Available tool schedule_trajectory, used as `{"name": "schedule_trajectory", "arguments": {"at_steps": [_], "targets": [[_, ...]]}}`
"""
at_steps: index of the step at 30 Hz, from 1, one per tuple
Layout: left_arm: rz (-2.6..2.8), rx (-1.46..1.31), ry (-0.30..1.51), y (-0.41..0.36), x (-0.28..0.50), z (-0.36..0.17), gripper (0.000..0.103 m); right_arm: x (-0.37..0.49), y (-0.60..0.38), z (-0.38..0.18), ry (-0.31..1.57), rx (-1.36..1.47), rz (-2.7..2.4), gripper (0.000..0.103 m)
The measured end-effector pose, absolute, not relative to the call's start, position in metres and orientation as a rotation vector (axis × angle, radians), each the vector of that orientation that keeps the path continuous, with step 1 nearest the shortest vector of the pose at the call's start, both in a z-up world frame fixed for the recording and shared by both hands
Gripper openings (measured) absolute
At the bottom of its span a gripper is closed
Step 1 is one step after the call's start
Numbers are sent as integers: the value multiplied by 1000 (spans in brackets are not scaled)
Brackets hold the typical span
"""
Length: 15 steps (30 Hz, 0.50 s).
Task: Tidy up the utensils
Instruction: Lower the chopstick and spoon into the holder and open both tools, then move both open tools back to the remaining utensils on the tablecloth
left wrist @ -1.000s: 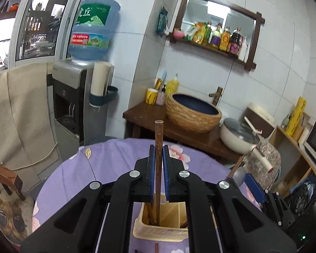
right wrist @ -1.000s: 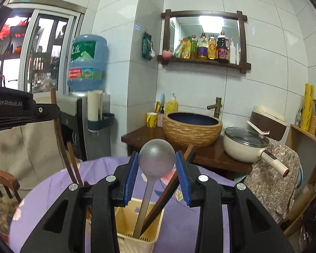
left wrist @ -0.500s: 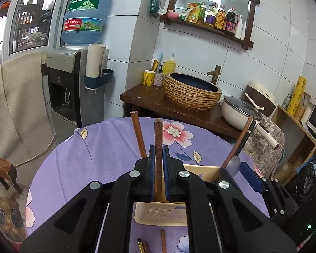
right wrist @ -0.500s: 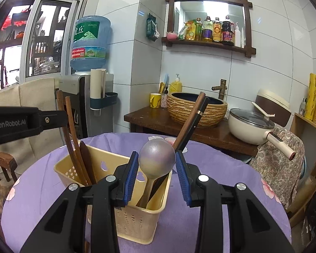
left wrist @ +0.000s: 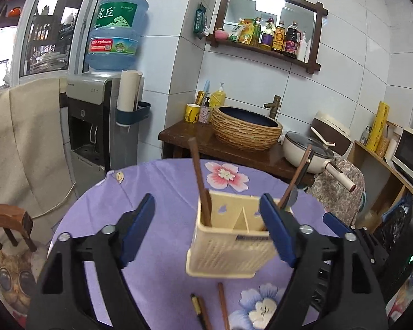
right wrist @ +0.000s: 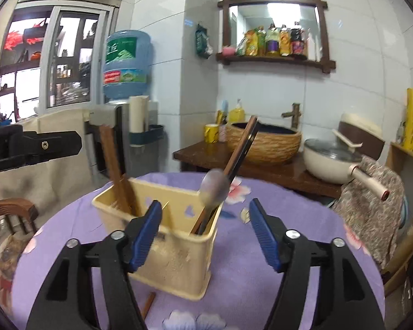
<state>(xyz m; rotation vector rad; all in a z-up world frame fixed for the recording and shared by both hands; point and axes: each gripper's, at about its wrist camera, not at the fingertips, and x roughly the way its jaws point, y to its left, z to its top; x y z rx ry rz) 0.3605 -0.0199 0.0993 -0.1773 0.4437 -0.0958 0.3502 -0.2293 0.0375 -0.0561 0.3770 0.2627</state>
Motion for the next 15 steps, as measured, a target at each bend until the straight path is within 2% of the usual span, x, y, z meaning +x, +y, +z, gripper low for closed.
{"name": "schedule_trajectory", "arguments": {"at_steps": [4, 8, 15], "targets": [[-60, -177, 499, -2, 331, 70, 89, 326, -234, 17, 517, -20, 346, 70], [-4, -161, 593, 11, 314, 30, 90, 307, -227, -15, 662, -31, 407, 70], [30, -244, 731, 35, 289, -28, 90, 288, -203, -55, 768, -88, 470, 70]]}}
